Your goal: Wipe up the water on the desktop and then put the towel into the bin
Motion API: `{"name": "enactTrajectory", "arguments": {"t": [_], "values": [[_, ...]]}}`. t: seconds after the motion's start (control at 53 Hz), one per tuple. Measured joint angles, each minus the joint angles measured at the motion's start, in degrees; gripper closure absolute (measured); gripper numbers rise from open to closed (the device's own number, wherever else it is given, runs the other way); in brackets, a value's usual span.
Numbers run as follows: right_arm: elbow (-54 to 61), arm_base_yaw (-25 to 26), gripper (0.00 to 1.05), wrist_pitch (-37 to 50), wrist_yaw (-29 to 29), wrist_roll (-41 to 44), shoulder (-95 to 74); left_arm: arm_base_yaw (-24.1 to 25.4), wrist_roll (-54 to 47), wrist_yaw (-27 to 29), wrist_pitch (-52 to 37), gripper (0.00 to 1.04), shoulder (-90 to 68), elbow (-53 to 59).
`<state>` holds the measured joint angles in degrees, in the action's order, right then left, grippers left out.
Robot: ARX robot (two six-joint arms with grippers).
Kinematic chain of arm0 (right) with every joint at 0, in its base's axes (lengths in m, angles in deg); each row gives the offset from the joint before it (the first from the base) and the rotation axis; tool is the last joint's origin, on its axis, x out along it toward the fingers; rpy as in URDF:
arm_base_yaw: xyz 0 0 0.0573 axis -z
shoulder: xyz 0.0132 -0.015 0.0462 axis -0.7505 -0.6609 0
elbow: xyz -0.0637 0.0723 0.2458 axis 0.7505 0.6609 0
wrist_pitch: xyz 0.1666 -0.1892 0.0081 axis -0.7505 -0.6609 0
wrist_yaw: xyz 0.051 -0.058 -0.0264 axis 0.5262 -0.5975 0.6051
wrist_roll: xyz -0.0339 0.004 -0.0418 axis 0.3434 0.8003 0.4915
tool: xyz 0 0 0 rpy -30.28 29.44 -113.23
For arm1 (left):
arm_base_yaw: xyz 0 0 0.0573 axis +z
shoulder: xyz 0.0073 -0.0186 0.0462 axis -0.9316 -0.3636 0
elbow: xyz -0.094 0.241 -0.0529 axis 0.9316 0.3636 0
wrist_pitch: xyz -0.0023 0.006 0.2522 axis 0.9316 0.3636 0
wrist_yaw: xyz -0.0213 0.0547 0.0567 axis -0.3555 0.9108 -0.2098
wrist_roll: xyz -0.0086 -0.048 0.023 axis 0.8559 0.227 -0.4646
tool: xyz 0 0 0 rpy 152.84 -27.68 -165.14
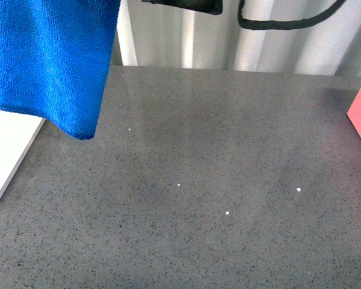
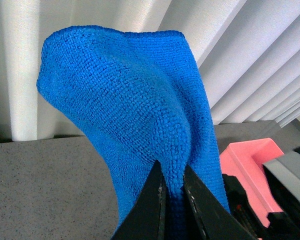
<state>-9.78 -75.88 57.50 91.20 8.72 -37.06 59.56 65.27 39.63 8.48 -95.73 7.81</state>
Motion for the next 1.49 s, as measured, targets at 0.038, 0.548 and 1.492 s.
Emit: {"name": "enactTrajectory", "arguments": {"t": [0.038, 0.548, 1.492], "values": [[-2.2, -0.4, 0.07, 0.0, 0.2, 0.0, -1.9, 0.0, 0.0, 0.0, 0.0, 1.01, 0.0, 0.0], [-10.3, -4.2, 0.59, 7.6, 2.0, -5.9, -7.2, 0.0, 0.0, 0.2, 0.0, 1.01, 0.0, 0.0], [3.5, -1.8, 1.0, 10.9, -3.7, -9.2, -0.2, 1.4, -14.6, 29.8, -23.7, 0.72, 12.0, 25.2]]}}
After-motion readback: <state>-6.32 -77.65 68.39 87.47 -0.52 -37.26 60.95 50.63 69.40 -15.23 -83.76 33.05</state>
